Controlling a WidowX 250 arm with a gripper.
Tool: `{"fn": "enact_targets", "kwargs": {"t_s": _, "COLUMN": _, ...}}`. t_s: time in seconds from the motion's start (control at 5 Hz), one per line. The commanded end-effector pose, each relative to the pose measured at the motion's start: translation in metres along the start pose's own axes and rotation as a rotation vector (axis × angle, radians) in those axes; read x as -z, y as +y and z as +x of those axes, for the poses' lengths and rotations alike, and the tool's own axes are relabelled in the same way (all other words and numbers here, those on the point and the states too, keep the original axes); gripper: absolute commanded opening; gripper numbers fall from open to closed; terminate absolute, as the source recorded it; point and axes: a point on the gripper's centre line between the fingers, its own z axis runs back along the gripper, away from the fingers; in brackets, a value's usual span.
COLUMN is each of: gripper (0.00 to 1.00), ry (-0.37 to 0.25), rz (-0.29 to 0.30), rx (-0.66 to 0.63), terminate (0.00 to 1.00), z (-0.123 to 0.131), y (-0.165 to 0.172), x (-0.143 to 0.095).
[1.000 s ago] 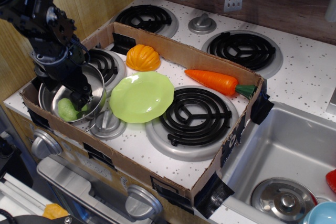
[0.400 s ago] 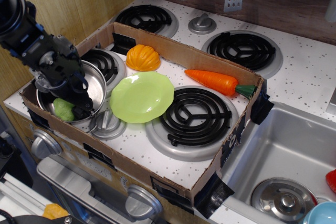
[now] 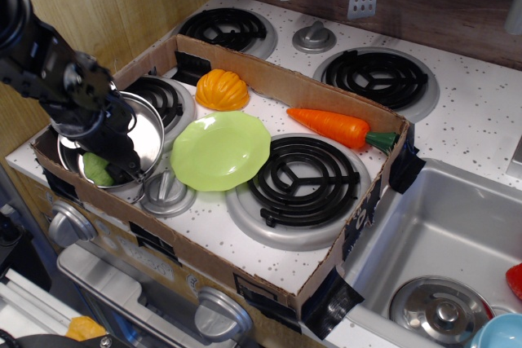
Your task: Take broccoli out of pan
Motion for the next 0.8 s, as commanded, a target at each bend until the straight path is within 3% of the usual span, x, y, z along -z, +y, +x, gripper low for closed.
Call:
{"fn": "enact_targets", "kwargs": {"t_s": 0.0, "gripper": 0.00, "ry": 0.080, "rz": -0.091, "rx": -0.059, "terminate": 0.00, "z": -0.002, "y": 0.010, "x": -0.007}}
{"fn": "enact_targets", "kwargs": {"t_s": 0.6, "gripper": 0.00, "ry": 0.129, "rz": -0.035, "rx": 0.019, "terminate": 0.00, "z": 0.043, "y": 0.022, "x": -0.068}}
